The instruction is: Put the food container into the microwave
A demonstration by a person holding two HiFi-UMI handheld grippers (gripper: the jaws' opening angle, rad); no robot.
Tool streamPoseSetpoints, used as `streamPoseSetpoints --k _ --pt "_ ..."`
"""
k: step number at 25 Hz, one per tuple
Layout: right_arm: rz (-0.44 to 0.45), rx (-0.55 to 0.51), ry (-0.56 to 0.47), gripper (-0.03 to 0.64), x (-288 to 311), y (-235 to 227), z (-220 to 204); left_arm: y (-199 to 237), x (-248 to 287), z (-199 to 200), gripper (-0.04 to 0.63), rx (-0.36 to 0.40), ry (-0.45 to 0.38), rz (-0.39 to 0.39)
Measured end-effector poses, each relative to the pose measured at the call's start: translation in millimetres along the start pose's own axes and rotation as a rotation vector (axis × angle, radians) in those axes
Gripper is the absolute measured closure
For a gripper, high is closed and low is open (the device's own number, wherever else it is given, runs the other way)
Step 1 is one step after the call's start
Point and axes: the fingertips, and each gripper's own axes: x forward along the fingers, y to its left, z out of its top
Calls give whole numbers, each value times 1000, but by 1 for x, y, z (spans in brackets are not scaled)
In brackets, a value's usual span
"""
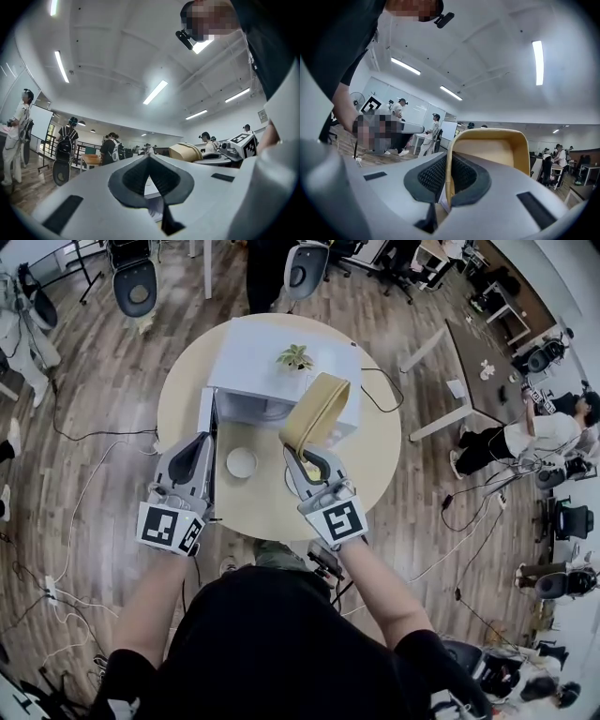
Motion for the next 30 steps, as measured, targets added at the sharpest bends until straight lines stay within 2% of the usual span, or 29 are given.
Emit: streamPoseSetpoints --k 9,18,30 --pt "104 -89 42 592 24 9 -7 5 0 -10 577 -16 13 23" --pt "219 -170 128 592 37 28 -27 10 -2 -18 577 -33 23 52" --pt "391 -284 195 592 48 70 -61 21 -8 -32 577 -52 44 83"
